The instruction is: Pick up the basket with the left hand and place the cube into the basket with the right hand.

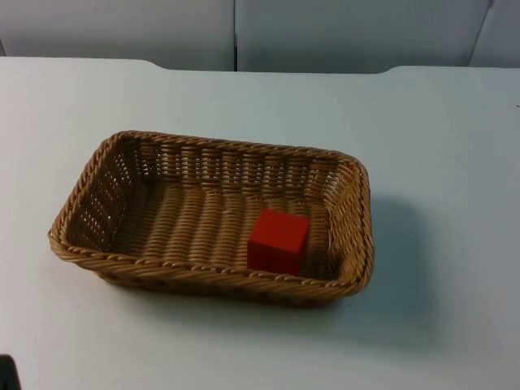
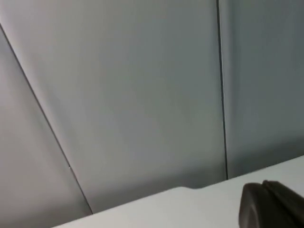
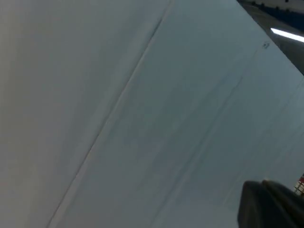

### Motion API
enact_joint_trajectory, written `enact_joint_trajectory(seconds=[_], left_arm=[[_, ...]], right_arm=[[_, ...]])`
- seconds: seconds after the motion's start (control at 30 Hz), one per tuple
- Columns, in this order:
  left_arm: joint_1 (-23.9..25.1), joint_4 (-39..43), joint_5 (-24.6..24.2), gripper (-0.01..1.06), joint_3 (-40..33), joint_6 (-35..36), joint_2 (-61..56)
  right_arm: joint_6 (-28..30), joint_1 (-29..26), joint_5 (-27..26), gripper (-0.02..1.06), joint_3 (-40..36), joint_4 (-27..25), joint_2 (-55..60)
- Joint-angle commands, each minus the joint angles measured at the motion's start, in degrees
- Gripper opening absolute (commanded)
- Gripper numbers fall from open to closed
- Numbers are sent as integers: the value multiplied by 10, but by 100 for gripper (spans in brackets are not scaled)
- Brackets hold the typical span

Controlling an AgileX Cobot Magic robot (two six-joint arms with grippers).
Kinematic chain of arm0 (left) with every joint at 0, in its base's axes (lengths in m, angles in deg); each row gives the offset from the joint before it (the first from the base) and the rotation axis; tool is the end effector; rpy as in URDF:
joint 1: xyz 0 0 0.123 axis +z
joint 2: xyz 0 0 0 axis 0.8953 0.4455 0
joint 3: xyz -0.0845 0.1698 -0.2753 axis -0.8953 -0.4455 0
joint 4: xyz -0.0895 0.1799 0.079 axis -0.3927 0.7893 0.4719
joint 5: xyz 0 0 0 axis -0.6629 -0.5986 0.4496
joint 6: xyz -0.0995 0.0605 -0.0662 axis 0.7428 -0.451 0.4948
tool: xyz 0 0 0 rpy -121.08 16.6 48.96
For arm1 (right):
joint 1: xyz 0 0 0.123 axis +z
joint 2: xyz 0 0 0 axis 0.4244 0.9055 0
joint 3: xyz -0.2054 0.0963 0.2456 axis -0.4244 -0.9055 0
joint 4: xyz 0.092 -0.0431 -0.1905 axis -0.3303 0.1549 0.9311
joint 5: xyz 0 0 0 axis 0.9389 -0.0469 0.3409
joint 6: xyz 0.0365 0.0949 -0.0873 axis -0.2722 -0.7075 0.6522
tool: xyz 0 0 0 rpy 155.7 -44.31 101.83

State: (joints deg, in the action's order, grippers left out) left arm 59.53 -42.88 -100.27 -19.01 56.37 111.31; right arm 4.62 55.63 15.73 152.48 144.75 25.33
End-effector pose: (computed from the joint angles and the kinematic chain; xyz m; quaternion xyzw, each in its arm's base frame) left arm 0.1310 -0.0254 0.4727 0.1431 0.7667 -0.0059 0.6258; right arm 0.0975 -0.0839 0.6612 0.0290 0.6422 -0.4307 0.6334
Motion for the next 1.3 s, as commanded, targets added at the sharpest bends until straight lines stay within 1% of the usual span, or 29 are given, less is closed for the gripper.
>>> enact_joint_trajectory(seconds=[0.0, 0.03, 0.07, 0.1, 0.13, 0.23, 0.27, 0.3, 0.37, 0.4, 0.47, 0.53, 0.63, 0.7, 0.73, 0.77, 0.8, 0.83, 0.87, 0.9, 0.93, 1.0, 1.03, 1.07, 1.1, 1.13, 1.17, 1.2, 1.27], left_arm=[[-2, 28, -38, 0, 1, 31, -17], [-2, 37, -53, 0, 1, 38, -28], [-2, 44, -69, 0, 1, 43, -39], [-2, 44, -69, 0, 1, 43, -39], [-2, 59, -87, 0, -3, 55, -53], [-2, 102, -98, 0, -37, 92, -95], [-2, 102, -98, 0, -37, 92, -95], [-2, 117, -103, 0, -53, 107, -108], [-2, 143, -107, 0, -100, 130, -142], [-2, 143, -107, 0, -100, 130, -142], [-2, 145, -108, 0, -159, 133, -185], [-2, 144, -108, 0, -183, 133, -204], [-2, 143, -108, 0, -238, 141, -259], [-2, 140, -111, 0, -261, 144, -294], [-2, 140, -111, 0, -261, 144, -294], [-2, 139, -112, 0, -267, 144, -313], [-2, 131, -120, 0, -272, 144, -341], [-2, 130, -126, 0, -272, 144, -347], [-2, 122, -133, 0, -272, 144, -363], [-2, 113, -134, 0, -272, 144, -380], [-2, 113, -134, 0, -272, 144, -380], [-2, 103, -136, 0, -272, 144, -408], [-2, 100, -136, 0, -272, 144, -420], [-2, 96, -138, 0, -272, 144, -431], [-2, 96, -141, 0, -272, 144, -440], [-2, 96, -141, 0, -272, 144, -440], [-3, 94, -149, 0, -272, 144, -450], [-4, 89, -161, 0, -272, 144, -456], [-13, 83, -188, 0, -272, 144, -464]], right_arm=[[12, -3, -2, 0, -60, -11, -51], [12, -3, -25, 0, -111, 2, -85], [5, -3, -57, 0, -203, 44, -138], [5, -3, -57, 0, -203, 44, -138], [-7, -3, -84, 0, -287, 84, -184], [-72, -3, -146, 0, -483, 223, -283], [-72, -3, -146, 0, -483, 223, -283], [-84, -3, -171, 0, -539, 243, -310], [-83, -4, -206, 0, -610, 243, -358], [-83, -4, -206, 0, -610, 243, -358], [-83, -20, -230, 0, -678, 243, -401], [-83, -30, -237, 0, -691, 230, -417], [-62, -68, -259, 0, -702, 121, -444], [-61, -93, -276, 0, -704, 73, -455], [-61, -93, -276, 0, -704, 73, -455], [-62, -104, -289, 0, -709, 41, -462], [-62, -122, -308, 0, -717, -29, -478], [-60, -125, -312, 0, -722, -52, -484], [-60, -129, -306, 0, -730, -88, -495], [-59, -129, -269, 0, -735, -146, -499], [-59, -129, -269, 0, -735, -146, -499], [-62, -127, -152, 0, -752, -244, -495], [-62, -127, -147, 0, -760, -262, -498], [-54, -127, -150, 0, -772, -303, -505], [-20, -127, -160, 0, -787, -412, -522], [-20, -127, -160, 0, -787, -412, -522], [21, -127, -161, 0, -796, -488, -533], [73, -127, -156, 0, -806, -591, -545], [141, -127, -133, 0, -826, -728, -568]])
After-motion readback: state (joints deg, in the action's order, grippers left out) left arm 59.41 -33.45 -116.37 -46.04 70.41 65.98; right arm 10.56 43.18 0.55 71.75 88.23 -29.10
